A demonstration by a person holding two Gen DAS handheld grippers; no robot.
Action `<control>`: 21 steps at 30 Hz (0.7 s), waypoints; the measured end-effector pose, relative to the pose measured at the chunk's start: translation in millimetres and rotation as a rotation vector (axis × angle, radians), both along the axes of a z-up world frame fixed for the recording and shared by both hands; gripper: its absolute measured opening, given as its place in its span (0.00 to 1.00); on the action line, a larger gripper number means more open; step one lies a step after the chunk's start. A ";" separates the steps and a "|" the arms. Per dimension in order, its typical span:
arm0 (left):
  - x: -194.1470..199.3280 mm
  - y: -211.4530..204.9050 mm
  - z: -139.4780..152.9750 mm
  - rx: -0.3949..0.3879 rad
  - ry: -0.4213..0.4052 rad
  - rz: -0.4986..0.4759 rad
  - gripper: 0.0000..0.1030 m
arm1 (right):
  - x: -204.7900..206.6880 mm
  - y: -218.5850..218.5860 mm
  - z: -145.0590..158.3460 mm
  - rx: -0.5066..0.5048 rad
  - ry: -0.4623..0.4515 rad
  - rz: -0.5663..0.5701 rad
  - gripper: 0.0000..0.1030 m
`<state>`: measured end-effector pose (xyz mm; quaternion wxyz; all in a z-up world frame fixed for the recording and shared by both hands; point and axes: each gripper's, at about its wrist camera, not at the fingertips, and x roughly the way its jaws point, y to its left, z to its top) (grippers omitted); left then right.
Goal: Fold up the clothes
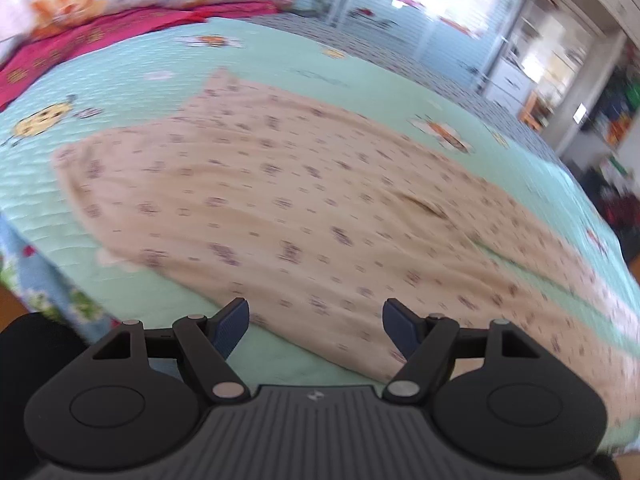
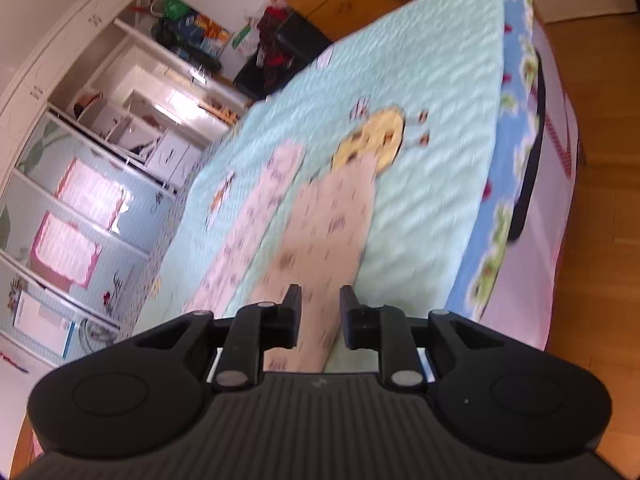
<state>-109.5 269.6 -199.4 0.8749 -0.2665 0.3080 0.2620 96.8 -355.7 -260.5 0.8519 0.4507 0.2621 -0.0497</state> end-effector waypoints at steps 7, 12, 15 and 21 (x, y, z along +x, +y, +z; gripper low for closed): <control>-43.1 36.8 0.3 -0.054 -0.043 0.187 0.74 | -5.6 51.8 9.7 -0.024 0.004 0.075 0.28; -69.1 58.4 -3.0 -0.107 -0.082 0.309 0.74 | -11.7 76.5 22.8 -0.042 -0.009 0.107 0.30; -76.7 66.2 -5.1 -0.134 -0.112 0.348 0.74 | -16.3 105.4 38.9 -0.097 -0.039 0.203 0.30; -81.0 78.6 -6.0 -0.156 -0.156 0.385 0.74 | -35.0 205.2 63.7 -0.198 -0.132 0.535 0.45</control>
